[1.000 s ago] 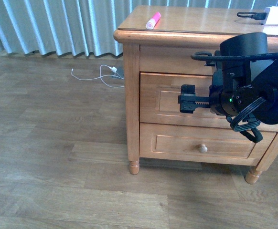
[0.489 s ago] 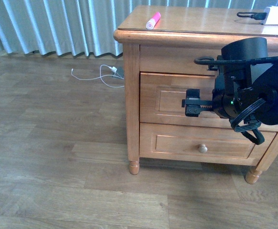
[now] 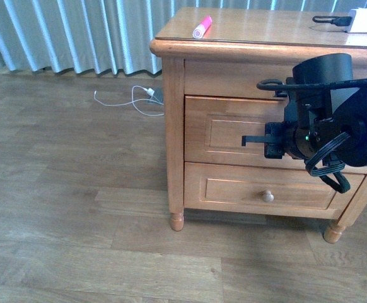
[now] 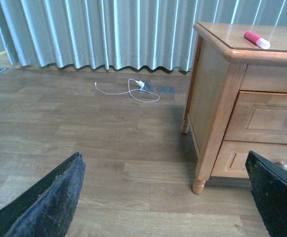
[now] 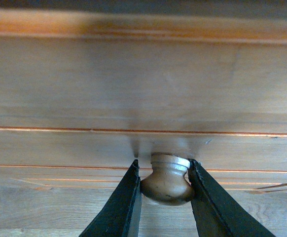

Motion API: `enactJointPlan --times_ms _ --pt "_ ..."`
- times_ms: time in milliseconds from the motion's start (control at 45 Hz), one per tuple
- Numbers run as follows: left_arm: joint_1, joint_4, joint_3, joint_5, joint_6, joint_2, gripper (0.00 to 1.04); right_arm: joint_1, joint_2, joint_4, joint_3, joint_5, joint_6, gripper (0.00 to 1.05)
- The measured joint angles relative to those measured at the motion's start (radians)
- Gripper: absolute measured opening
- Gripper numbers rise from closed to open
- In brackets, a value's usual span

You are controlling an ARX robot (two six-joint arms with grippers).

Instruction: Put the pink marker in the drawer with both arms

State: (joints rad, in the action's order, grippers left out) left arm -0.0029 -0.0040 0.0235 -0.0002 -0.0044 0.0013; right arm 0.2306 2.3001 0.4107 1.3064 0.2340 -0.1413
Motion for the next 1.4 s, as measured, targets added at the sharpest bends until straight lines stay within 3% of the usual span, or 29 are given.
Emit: enactJointPlan --times_ms 378,822,1044,1311,1400 --pt "0.000 0.000 0.000 0.000 0.000 0.000 0.99 0.004 -0.095 -0.097 -0.098 -0.053 -0.021 0.23" --pt "0.000 0.000 0.000 0.000 0.000 0.000 0.99 0.041 -0.484 -0.183 -0.573 -0.217 -0.060 0.22" --pt "0.000 0.000 0.000 0.000 0.000 0.000 0.99 0.053 -0.694 -0.192 -0.698 -0.212 -0.121 0.56" --pt "0.000 0.000 0.000 0.000 0.000 0.000 0.99 -0.009 -1.112 -0.364 -0.811 -0.309 -0.154 0.98" --pt "0.000 0.000 0.000 0.000 0.000 0.000 0.99 -0.080 -1.316 -0.470 -0.841 -0.369 -0.143 0.95"
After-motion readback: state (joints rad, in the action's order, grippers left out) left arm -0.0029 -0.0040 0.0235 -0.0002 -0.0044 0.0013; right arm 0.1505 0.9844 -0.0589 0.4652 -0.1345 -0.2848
